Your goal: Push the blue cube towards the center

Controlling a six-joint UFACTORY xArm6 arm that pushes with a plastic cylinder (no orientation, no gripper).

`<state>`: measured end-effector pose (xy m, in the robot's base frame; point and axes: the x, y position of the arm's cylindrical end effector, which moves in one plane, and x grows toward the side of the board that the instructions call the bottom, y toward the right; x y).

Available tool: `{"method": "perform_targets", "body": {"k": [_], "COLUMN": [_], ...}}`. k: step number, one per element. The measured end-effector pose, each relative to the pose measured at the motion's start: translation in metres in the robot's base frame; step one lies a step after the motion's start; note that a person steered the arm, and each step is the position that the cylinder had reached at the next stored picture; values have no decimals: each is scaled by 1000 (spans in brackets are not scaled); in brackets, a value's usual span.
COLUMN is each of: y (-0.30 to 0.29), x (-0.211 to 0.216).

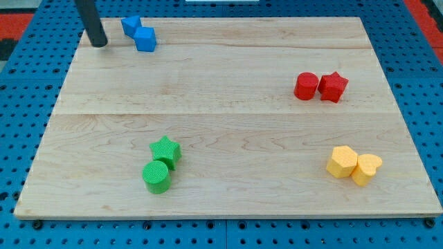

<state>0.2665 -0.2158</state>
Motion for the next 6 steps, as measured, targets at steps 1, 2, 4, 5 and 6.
{"method": "perform_targets", "body": {"k": [1,2,4,5,6], "y": [82,134,91,152,208], "x": [3,-9,-34,-34,-34]}}
